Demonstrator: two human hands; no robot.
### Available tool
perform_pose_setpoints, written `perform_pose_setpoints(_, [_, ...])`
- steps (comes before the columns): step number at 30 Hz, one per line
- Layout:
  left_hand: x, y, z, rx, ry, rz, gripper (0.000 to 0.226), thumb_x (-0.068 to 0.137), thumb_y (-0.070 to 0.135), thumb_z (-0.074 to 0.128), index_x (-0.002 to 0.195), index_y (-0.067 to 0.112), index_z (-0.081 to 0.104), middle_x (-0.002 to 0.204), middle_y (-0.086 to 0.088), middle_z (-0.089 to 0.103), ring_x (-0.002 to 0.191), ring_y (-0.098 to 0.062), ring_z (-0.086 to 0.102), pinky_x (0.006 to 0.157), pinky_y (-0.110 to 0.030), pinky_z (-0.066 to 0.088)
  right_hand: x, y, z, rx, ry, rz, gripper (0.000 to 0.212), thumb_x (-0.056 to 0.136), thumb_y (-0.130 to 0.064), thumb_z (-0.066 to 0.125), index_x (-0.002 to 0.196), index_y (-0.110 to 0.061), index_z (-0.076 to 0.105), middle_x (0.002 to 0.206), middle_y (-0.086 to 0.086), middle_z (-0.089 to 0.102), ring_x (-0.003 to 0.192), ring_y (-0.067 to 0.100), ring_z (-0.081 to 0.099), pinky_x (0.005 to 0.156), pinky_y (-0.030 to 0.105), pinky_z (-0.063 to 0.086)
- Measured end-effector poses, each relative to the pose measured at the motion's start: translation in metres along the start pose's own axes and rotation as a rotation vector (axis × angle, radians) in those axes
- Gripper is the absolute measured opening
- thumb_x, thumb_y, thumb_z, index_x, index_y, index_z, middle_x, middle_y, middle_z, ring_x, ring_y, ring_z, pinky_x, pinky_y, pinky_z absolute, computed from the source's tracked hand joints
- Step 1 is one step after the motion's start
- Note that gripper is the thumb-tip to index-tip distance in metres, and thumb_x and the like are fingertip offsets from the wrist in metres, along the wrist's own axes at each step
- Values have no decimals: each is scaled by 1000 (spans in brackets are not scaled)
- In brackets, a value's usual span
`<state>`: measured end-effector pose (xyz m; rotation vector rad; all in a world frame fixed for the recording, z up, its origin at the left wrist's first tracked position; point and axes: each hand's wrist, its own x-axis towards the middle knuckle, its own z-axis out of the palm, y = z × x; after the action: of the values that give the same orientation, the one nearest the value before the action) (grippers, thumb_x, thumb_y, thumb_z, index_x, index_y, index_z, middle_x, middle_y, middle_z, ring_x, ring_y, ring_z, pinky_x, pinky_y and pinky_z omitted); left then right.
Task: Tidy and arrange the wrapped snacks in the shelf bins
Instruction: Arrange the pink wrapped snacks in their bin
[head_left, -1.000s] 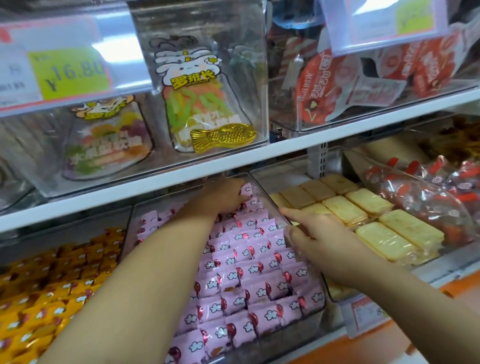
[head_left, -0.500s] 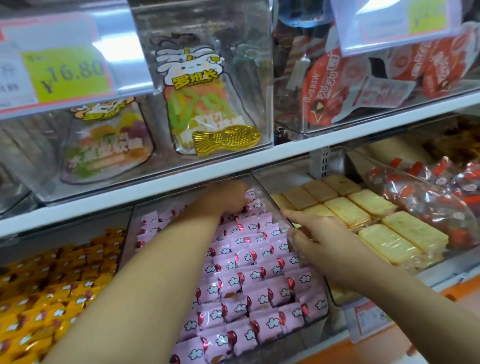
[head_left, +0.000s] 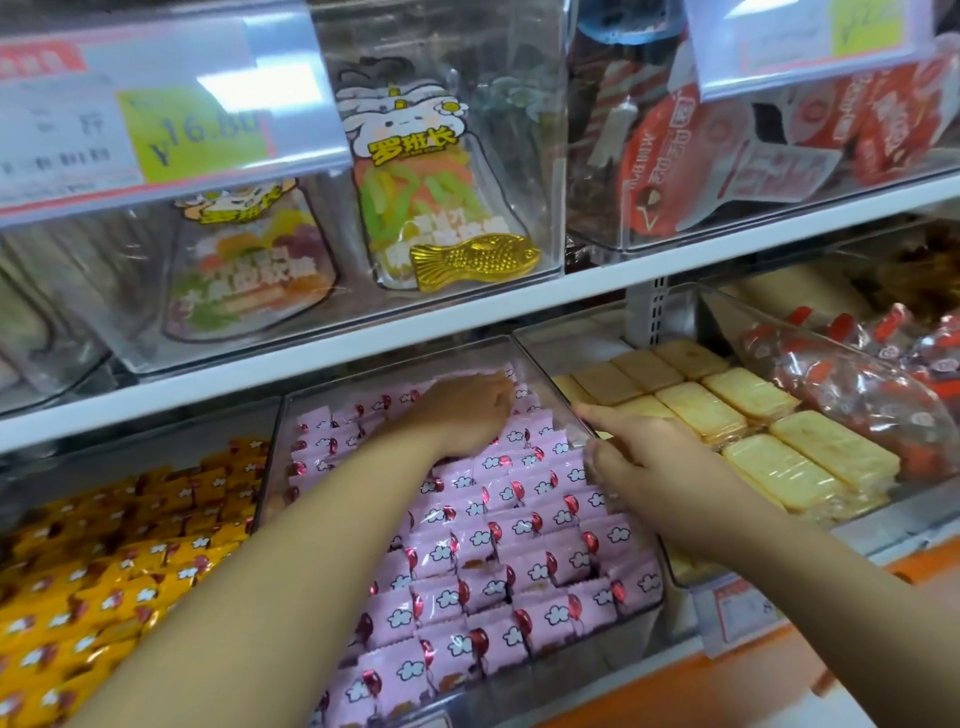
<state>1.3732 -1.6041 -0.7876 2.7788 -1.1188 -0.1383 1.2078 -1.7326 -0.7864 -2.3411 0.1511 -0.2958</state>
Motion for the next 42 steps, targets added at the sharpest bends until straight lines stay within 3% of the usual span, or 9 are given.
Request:
perform_pose_setpoints(4, [6,4,-3,85,-37,-15,46,104,25,18,144,17,37,154,-5,30,140,-22,28,115,-35,22,0,-1,-1,-40,9,-12,45,95,-17,40,140,-26,42,76,2,67,69,21,62,58,25,44])
perform_pose_setpoints(8, [-7,8,-11,31,-53,1,47,105,29,18,148,14,27,158,-4,16,145,-20,16,116,-32,12,-2,-2,-1,-78,11,-9,41,97,-20,38,137,-26,45,72,-4,62,65,16,58,55,23,42])
perform_pose_setpoints(12, [-36,-9,-13,51,69,-204,60,99,53,23,151,24,16,159,-1,8,145,-27,11,118,-45,12,-2,-1,4,-59,42,-6,40,98,-21,38,137,-22,46,66,-8,53,62,15,53,60,29,44])
perform_pose_setpoints(16, [-63,-25,-8,62,-98,-387,80,84,77,12,151,34,4,159,4,-10,146,-30,-7,116,-55,1,-1,-1,6,-63,64,0,42,96,-19,39,138,-22,45,59,-7,53,55,16,53,56,32,47])
perform_pose_setpoints(25, [-60,-30,-12,84,-112,-391,86,78,84,14,150,37,9,160,3,4,146,-31,0,116,-56,2,-4,-2,7,-1,54,13,41,94,-14,36,132,-19,50,64,6,57,56,23,53,57,44,51])
perform_pose_setpoints(28, [-67,-34,-17,169,-18,-444,85,79,83,14,148,34,17,159,-1,11,145,-35,7,115,-58,2,-10,-11,6,-137,99,-26,35,96,-17,39,128,-17,52,92,7,67,81,24,60,71,34,47])
perform_pose_setpoints(31, [-79,-46,-22,294,-74,-532,91,77,84,5,151,32,6,159,0,8,146,-29,5,113,-58,-5,-18,-30,8,-285,147,-172,41,97,-18,42,138,-20,45,137,-1,50,124,18,44,99,24,31])
perform_pose_setpoints(37, [-87,-52,-24,288,-206,-552,95,73,86,-2,150,32,-8,159,-1,10,146,-26,9,113,-54,-9,-25,-49,37,-577,-339,-249,55,97,-53,27,147,-33,22,158,-7,10,145,13,2,118,36,0])
perform_pose_setpoints(42, [-82,-60,-25,133,-255,-541,91,71,89,4,149,41,-5,160,1,2,146,-29,10,115,-52,4,-21,-41,51,-650,-397,-206,70,85,-66,0,149,-37,4,158,-8,-8,145,13,-12,117,42,-8])
